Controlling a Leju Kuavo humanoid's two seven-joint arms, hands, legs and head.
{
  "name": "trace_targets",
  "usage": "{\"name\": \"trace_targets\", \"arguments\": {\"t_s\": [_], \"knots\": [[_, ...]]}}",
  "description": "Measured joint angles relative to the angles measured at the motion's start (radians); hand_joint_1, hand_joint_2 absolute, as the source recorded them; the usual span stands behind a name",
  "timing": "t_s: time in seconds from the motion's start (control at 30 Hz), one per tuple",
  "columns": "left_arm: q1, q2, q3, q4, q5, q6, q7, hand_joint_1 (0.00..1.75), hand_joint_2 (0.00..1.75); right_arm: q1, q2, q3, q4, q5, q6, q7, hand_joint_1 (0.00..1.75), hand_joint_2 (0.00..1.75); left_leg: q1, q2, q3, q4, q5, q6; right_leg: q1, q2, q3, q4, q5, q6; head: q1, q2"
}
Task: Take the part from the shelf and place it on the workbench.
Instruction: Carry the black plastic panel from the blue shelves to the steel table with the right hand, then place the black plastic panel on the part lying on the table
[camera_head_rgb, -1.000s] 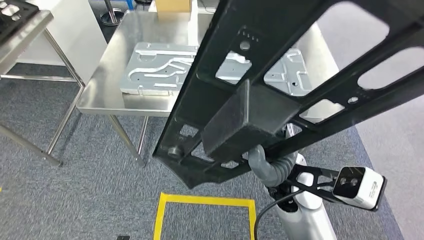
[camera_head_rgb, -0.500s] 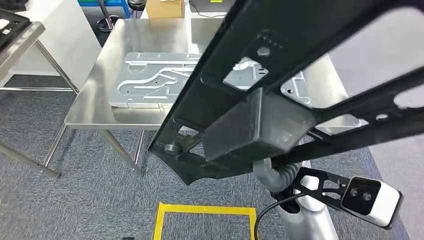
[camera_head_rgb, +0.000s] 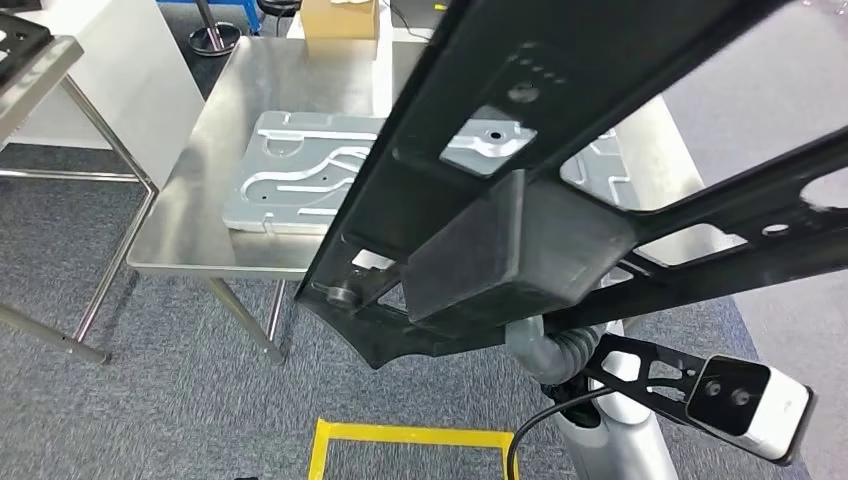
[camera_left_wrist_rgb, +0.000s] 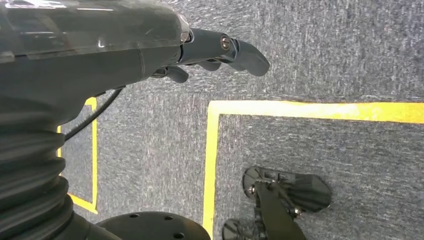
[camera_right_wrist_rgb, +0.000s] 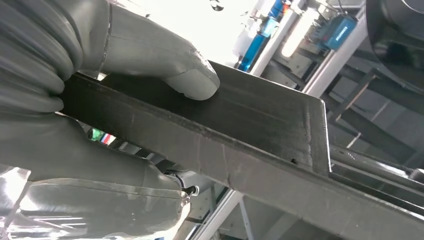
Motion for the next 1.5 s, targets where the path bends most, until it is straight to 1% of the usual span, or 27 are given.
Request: {"name": "trace_targets", "arguments": {"t_s": [0.07,0.1,0.17,0.2,0.23,0.27,0.37,0.4,0.43,0.53,0.57,0.6,0.67,0.73,0.8,0.9,0.97,1.03,1.07,1.1,1.13,1.17,1.23,1.27,1.4,1.43,1.5], "knots": [[0.002,0.000,0.000,0.000,0.000,0.000,0.001,0.00,1.75,-0.005,-0.002,-0.008,0.000,-0.019,0.001,0.009,1.75,1.75,-0.001,-0.001,0.012,0.001,-0.013,0.001,-0.001,0.000,-0.068,0.070,-0.018,0.002,0.000,0.000],[0.003,0.000,0.000,0.000,0.000,0.001,0.001,0.00,1.75,-0.009,-0.002,-0.012,0.000,-0.022,0.001,0.015,1.75,1.75,-0.001,-0.002,0.022,0.001,-0.020,0.001,0.000,0.000,-0.079,0.058,0.003,0.002,0.000,0.000],[0.004,-0.001,0.000,0.000,0.001,0.001,0.000,0.00,1.75,-0.018,-0.003,-0.020,0.001,-0.016,0.000,0.028,1.75,1.75,-0.001,-0.003,0.044,0.001,-0.038,-0.003,0.001,-0.001,-0.052,-0.065,0.108,-0.005,0.000,0.000],[0.004,-0.002,0.001,0.000,0.001,0.002,-0.001,0.00,1.75,-0.021,-0.003,-0.023,0.001,-0.010,-0.001,0.033,1.75,1.75,-0.002,-0.005,0.053,0.002,-0.047,-0.006,0.004,-0.001,-0.035,-0.131,0.147,-0.009,0.000,0.000],[0.004,-0.004,0.001,0.000,0.001,0.002,-0.002,0.00,1.75,-0.024,-0.003,-0.026,0.002,-0.003,-0.002,0.036,1.75,1.75,-0.002,-0.005,0.058,0.001,-0.054,-0.011,0.007,-0.001,-0.022,-0.181,0.175,-0.016,0.000,0.000],[0.004,-0.004,0.001,0.001,0.001,0.003,-0.004,0.00,1.75,-0.025,-0.003,-0.028,0.004,0.001,-0.003,0.038,1.75,1.75,-0.003,-0.006,0.061,0.002,-0.058,-0.017,0.010,-0.001,-0.018,-0.203,0.183,-0.022,0.000,0.000],[0.004,-0.004,0.002,0.001,0.003,0.004,-0.005,0.00,1.75,-0.027,-0.002,-0.036,0.005,0.017,-0.009,0.038,1.75,1.75,-0.006,-0.005,0.067,0.013,-0.066,-0.034,0.007,0.002,-0.004,-0.214,0.180,-0.038,0.001,0.000],[0.004,-0.004,0.002,0.001,0.003,0.004,-0.006,0.00,1.75,-0.029,-0.002,-0.039,0.005,0.027,-0.015,0.037,1.75,1.75,-0.006,-0.004,0.056,0.038,-0.073,-0.039,0.004,0.001,0.005,-0.217,0.177,-0.043,0.000,0.000],[0.003,-0.003,0.003,0.001,0.003,0.004,-0.006,0.00,1.75,-0.032,-0.002,-0.041,0.006,0.039,-0.022,0.037,1.75,1.75,-0.005,-0.003,0.034,0.082,-0.087,-0.044,0.002,0.000,0.014,-0.220,0.173,-0.048,-0.001,0.000],[0.004,-0.003,0.006,0.001,0.006,0.004,-0.006,0.00,1.75,-0.039,-0.001,-0.048,0.008,0.077,-0.048,0.045,1.75,1.75,0.000,-0.001,-0.079,0.263,-0.157,-0.056,0.003,-0.002,0.028,-0.220,0.158,-0.058,-0.003,0.000],[0.006,-0.003,0.007,0.001,0.007,0.004,-0.006,0.00,1.75,-0.040,-0.001,-0.052,0.010,0.089,-0.056,0.051,1.75,1.75,0.002,-0.001,-0.104,0.289,-0.162,-0.058,0.004,-0.001,0.032,-0.218,0.153,-0.058,-0.003,0.000],[0.007,-0.003,0.008,0.001,0.009,0.004,-0.006,0.00,1.75,-0.042,-0.002,-0.057,0.012,0.101,-0.064,0.057,1.75,1.75,0.002,-0.001,-0.110,0.279,-0.145,-0.057,0.004,0.000,0.038,-0.216,0.147,-0.058,-0.003,0.000],[0.008,-0.003,0.010,0.001,0.014,0.004,-0.005,0.00,1.75,-0.053,-0.002,-0.071,0.020,0.126,-0.084,0.067,1.75,1.75,0.002,-0.001,-0.073,0.157,-0.058,-0.050,0.004,0.002,0.052,-0.212,0.135,-0.055,-0.003,0.000],[0.007,-0.003,0.014,0.001,0.018,0.004,-0.006,0.00,1.75,-0.076,-0.006,-0.089,0.036,0.156,-0.109,0.078,1.75,1.75,-0.003,0.000,-0.032,0.044,-0.007,-0.041,0.005,0.003,0.062,-0.211,0.126,-0.048,-0.003,0.000],[0.007,-0.002,0.019,0.001,0.020,0.004,-0.006,0.00,1.75,-0.100,-0.013,-0.109,0.061,0.186,-0.135,0.090,1.75,1.75,-0.008,-0.001,-0.023,0.017,-0.003,-0.031,0.006,0.003,0.063,-0.211,0.121,-0.038,-0.003,0.000],[0.009,-0.003,0.024,0.001,0.020,0.002,-0.011,0.00,1.75,-0.143,-0.033,-0.145,0.113,0.232,-0.176,0.106,1.75,1.75,-0.002,-0.001,-0.014,0.003,0.012,-0.015,0.007,0.002,0.062,-0.200,0.105,-0.021,-0.003,0.000],[0.008,-0.004,0.025,0.001,0.020,-0.001,-0.014,0.00,1.75,-0.174,-0.050,-0.171,0.153,0.266,-0.204,0.110,1.75,1.75,0.003,0.000,-0.008,-0.006,0.014,-0.007,0.003,0.002,0.022,-0.117,0.059,-0.011,0.000,0.000],[0.007,-0.004,0.025,0.001,0.020,-0.001,-0.015,0.00,1.75,-0.196,-0.069,-0.196,0.201,0.304,-0.233,0.112,1.75,1.75,0.002,-0.001,-0.007,-0.006,0.012,-0.004,-0.001,0.001,-0.055,0.019,0.007,-0.002,0.001,0.000],[0.008,-0.005,0.025,0.001,0.020,-0.002,-0.015,0.00,1.75,-0.205,-0.079,-0.206,0.229,0.324,-0.247,0.112,1.75,1.75,0.002,-0.001,-0.007,-0.005,0.009,-0.003,-0.003,0.001,-0.085,0.064,0.001,0.001,0.001,0.000],[0.009,-0.005,0.025,0.001,0.020,-0.002,-0.015,0.00,1.75,-0.215,-0.089,-0.215,0.260,0.344,-0.262,0.112,1.75,1.75,0.002,-0.001,-0.005,-0.003,0.007,-0.003,-0.005,0.001,-0.097,0.070,0.017,0.003,0.001,0.000],[0.009,-0.006,0.025,0.001,0.020,-0.002,-0.016,0.00,1.75,-0.227,-0.098,-0.223,0.288,0.362,-0.276,0.112,1.75,1.75,0.002,-0.002,-0.004,-0.001,0.004,-0.004,-0.007,0.000,-0.089,0.035,0.052,0.004,0.001,0.000],[0.009,-0.007,0.026,0.001,0.021,-0.002,-0.016,0.00,1.75,-0.242,-0.107,-0.230,0.314,0.379,-0.291,0.111,1.75,1.75,0.002,-0.003,-0.002,0.003,-0.001,-0.007,-0.009,0.000,-0.063,-0.033,0.098,0.004,0.001,0.000],[0.009,-0.009,0.027,0.001,0.025,-0.001,-0.019,0.00,1.75,-0.274,-0.121,-0.240,0.366,0.414,-0.317,0.107,1.75,1.75,-0.001,-0.004,-0.001,0.012,-0.010,-0.014,-0.007,-0.001,-0.011,-0.156,0.154,-0.001,0.001,0.000],[0.009,-0.009,0.028,0.001,0.027,-0.001,-0.021,0.00,1.75,-0.289,-0.126,-0.242,0.392,0.434,-0.330,0.105,1.75,1.75,-0.003,-0.004,-0.001,0.014,-0.014,-0.019,-0.006,-0.001,0.002,-0.188,0.162,-0.004,0.000,0.000],[0.011,-0.010,0.033,0.001,0.031,0.000,-0.027,0.00,1.75,-0.330,-0.145,-0.243,0.484,0.517,-0.382,0.109,1.75,1.75,-0.004,-0.003,-0.005,0.023,-0.027,-0.038,-0.007,0.000,0.007,-0.203,0.160,-0.026,-0.001,0.000],[0.011,-0.010,0.033,0.001,0.031,0.000,-0.028,0.00,1.75,-0.341,-0.149,-0.243,0.502,0.536,-0.397,0.110,1.75,1.75,-0.004,-0.002,-0.018,0.052,-0.045,-0.042,-0.009,-0.001,0.009,-0.205,0.160,-0.032,-0.002,0.000],[0.012,-0.010,0.034,0.001,0.033,0.000,-0.030,0.00,1.75,-0.360,-0.153,-0.243,0.531,0.573,-0.431,0.110,1.75,1.75,-0.002,-0.001,-0.073,0.171,-0.105,-0.049,-0.009,-0.002,0.012,-0.207,0.158,-0.041,-0.005,0.000]]}}
